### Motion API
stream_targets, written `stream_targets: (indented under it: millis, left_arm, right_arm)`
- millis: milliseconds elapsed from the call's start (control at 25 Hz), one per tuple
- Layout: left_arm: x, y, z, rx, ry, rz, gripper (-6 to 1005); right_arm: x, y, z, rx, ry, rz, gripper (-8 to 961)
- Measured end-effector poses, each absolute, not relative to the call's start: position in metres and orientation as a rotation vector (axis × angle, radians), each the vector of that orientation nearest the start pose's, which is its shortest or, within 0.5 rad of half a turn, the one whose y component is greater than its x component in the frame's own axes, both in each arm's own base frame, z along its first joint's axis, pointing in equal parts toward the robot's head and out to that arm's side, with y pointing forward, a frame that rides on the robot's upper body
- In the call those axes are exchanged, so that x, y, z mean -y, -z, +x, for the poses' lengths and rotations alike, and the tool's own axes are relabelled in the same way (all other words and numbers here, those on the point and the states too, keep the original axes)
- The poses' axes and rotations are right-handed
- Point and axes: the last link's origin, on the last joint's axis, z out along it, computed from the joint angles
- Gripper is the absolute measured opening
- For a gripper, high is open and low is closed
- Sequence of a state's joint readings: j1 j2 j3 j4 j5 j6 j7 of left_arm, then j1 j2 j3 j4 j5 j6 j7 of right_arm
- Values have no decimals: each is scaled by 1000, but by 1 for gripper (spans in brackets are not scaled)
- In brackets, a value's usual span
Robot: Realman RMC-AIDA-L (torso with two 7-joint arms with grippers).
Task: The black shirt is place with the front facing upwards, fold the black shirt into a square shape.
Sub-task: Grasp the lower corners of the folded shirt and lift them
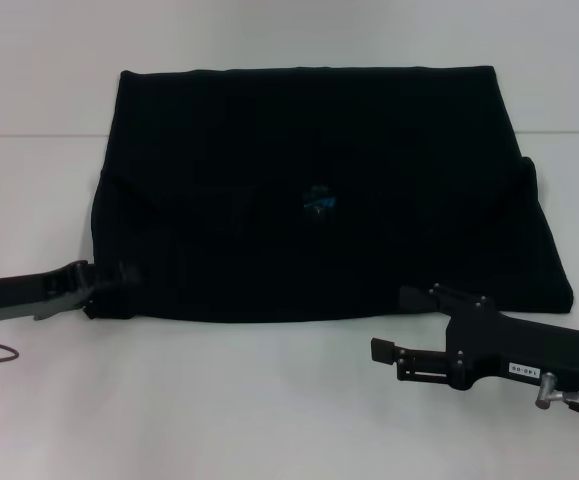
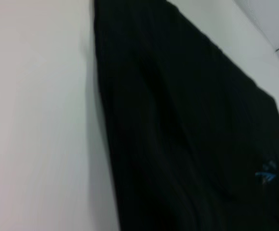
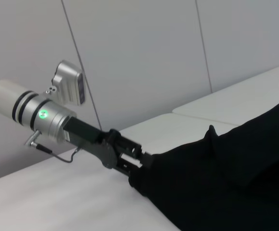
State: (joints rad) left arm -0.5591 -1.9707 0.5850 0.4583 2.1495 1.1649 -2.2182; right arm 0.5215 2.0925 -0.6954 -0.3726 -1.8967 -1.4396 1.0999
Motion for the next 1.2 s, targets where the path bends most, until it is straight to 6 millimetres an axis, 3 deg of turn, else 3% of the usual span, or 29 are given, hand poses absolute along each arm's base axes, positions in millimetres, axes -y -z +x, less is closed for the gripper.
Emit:
stream_targets:
  millis: [40,240,440,560,840,1000,1200]
  left_arm:
    - [-358,-19,-342,1822,571,-1947,864]
    - [-358,-18,-342,1811,545,-1959,666]
    - [-357,-18,-342,1800,535,-1975,417]
    - [-357,-18,-342,1789,531,-1987,211]
    - [-357,-20,-342,1779,530,-1991,51]
    - [-358,-21,-342,1775,530,-1997,51]
    - [-357,-23,-341,1770,530,-2015,50]
  right_arm:
    - [-309,49,277,-616,-793,-2656,946]
    - [-308,47,277,-621,-810,-2642,946]
    - [-308,47,278,-631,-813,-2640,947]
    - [-308,47,278,-649,-815,-2637,947]
    - [-311,36,285,-741,-823,-2588,947]
    - [-324,6,295,-966,-800,-2504,946]
    - [-346,-58,310,-1385,-613,-2329,946]
